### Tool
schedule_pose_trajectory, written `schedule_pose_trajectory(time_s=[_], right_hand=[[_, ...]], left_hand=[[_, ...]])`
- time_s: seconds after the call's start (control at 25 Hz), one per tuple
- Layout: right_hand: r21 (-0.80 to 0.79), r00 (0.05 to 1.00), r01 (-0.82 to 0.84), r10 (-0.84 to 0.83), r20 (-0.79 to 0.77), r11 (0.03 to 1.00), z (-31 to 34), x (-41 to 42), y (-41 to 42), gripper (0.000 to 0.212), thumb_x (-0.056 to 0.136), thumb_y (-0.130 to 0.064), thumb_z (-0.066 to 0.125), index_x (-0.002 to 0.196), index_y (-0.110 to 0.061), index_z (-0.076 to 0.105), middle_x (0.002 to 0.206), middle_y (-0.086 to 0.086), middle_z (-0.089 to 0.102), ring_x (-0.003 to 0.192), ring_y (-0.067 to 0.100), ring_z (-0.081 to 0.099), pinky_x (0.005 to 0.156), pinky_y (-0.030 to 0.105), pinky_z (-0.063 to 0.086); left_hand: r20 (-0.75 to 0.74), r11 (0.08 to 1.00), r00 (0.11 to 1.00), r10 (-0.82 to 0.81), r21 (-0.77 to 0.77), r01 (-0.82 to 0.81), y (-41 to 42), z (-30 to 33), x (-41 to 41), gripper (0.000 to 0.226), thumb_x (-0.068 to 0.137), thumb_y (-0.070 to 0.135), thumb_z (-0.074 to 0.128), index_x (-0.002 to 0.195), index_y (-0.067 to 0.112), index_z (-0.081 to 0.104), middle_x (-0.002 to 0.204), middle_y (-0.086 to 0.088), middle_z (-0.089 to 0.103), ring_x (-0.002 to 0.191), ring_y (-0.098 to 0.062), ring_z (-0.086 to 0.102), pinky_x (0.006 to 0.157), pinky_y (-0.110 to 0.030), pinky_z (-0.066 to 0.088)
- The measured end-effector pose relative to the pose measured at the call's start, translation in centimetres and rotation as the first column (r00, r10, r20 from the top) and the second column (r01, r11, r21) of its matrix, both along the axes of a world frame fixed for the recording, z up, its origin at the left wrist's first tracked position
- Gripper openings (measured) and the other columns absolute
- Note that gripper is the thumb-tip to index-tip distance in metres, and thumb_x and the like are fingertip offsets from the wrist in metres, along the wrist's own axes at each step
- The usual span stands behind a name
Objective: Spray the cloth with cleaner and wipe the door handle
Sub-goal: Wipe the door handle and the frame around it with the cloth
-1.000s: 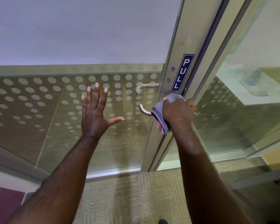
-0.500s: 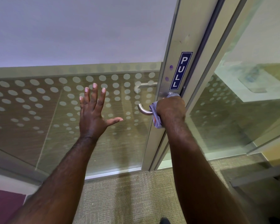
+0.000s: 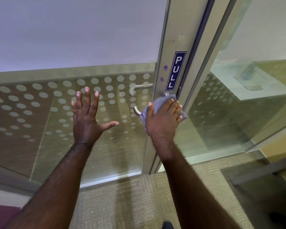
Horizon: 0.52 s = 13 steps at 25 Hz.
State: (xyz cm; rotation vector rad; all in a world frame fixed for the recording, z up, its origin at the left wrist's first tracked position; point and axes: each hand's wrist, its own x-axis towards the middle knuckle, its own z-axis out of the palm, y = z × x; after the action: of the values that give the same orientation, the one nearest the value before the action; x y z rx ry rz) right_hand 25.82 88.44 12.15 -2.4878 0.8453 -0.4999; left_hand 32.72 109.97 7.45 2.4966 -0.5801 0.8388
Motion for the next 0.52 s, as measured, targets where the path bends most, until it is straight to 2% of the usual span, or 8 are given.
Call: schedule_pose_trajectory(time_s=[0.08, 0.2, 0.32, 0.4, 0.52], right_hand=[[-0.079, 0.998, -0.052, 0.055, 0.038, 0.995, -0.6, -1.0, 0.2, 0.081, 0.096, -0.062, 0.026, 0.153, -0.005, 0.014, 0.16, 0.02, 0.015, 0.149, 0.034, 0.006, 0.12, 0.054, 0.007], [-0.248, 0.966, -0.257, 0.257, -0.036, 0.934, -1.6, -1.9, 2.1, 0.076, 0.097, -0.061, 0.024, 0.153, -0.01, 0.016, 0.161, 0.013, 0.016, 0.15, 0.031, -0.001, 0.12, 0.052, -0.004], [-0.322, 0.937, -0.335, 0.35, -0.013, 0.886, -2.1, -0.9, 4.0, 0.067, 0.099, -0.051, 0.038, 0.15, -0.009, 0.027, 0.155, 0.011, 0.031, 0.149, 0.029, 0.011, 0.12, 0.048, -0.008], [-0.378, 0.915, -0.382, 0.401, -0.031, 0.843, -2.3, -0.1, 3.3, 0.063, 0.098, -0.046, 0.047, 0.147, -0.01, 0.031, 0.151, 0.01, 0.039, 0.146, 0.028, 0.023, 0.119, 0.045, -0.004], [-0.511, 0.856, -0.466, 0.513, -0.054, 0.722, -2.9, -0.2, 0.3, 0.068, 0.089, -0.043, 0.063, 0.143, -0.011, 0.039, 0.143, 0.008, 0.049, 0.137, 0.027, 0.04, 0.119, 0.045, 0.014]], left_hand=[[0.0, 1.0, 1.0, -0.001, 0.007, 0.001, 0.0, 0.0, 0.0, 0.109, 0.069, 0.088, 0.041, 0.154, 0.037, -0.004, 0.162, 0.004, -0.007, 0.151, -0.022, -0.011, 0.12, -0.054, 0.004], [-0.005, 1.0, 1.0, 0.004, 0.009, -0.004, 0.1, 0.0, -0.1, 0.108, 0.069, 0.088, 0.04, 0.154, 0.037, -0.005, 0.162, 0.007, -0.011, 0.15, -0.02, -0.013, 0.12, -0.053, 0.003], [0.006, 1.0, 1.0, -0.002, 0.007, 0.002, 0.2, 0.0, -0.1, 0.108, 0.07, 0.088, 0.039, 0.154, 0.036, -0.004, 0.163, 0.007, -0.011, 0.151, -0.02, -0.012, 0.121, -0.05, 0.001], [0.004, 1.0, 1.0, 0.006, 0.013, -0.006, 0.2, 0.0, 0.0, 0.109, 0.07, 0.088, 0.041, 0.154, 0.035, -0.004, 0.164, -0.003, -0.001, 0.151, -0.021, -0.012, 0.121, -0.051, 0.001], [0.011, 1.0, 1.0, 0.019, 0.002, -0.019, 0.0, -0.1, 0.1, 0.11, 0.069, 0.086, 0.044, 0.154, 0.036, -0.004, 0.163, -0.013, 0.009, 0.15, -0.021, -0.012, 0.12, -0.055, 0.004]])
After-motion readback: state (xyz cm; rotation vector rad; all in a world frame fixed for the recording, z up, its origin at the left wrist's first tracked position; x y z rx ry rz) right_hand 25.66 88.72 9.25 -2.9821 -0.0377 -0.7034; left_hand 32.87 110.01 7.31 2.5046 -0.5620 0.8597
